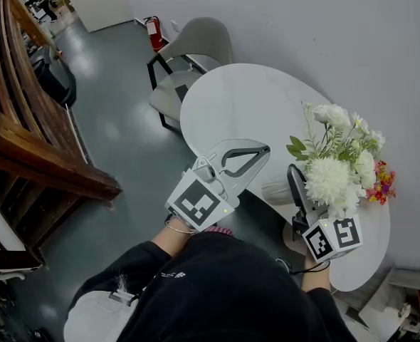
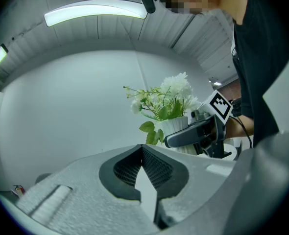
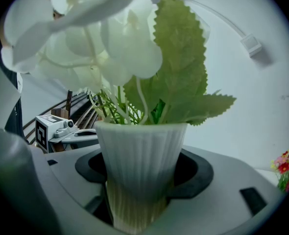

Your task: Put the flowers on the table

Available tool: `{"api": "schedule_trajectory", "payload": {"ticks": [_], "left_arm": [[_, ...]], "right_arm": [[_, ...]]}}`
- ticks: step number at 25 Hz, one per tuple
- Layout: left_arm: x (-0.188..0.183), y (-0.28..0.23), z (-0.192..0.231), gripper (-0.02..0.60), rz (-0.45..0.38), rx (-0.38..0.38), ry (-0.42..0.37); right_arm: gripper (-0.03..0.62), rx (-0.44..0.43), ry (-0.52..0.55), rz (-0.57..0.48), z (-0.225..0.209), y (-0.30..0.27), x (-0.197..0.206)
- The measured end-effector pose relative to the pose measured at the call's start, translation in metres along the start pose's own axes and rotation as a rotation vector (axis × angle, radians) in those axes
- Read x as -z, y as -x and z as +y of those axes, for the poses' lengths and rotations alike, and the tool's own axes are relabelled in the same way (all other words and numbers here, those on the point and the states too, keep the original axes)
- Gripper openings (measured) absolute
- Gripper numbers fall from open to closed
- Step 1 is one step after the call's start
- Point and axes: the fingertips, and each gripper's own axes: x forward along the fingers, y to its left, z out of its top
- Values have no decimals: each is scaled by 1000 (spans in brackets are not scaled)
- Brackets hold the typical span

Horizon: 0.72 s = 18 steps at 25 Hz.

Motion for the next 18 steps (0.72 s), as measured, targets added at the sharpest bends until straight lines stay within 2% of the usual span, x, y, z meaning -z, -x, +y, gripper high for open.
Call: {"api": "schedule_trajectory", "payload": {"ticks": [18], "left_arm": [[1, -3, 5, -2, 3, 63, 7]], "right_arm": [[342, 63, -29, 4, 2, 1, 1]]}}
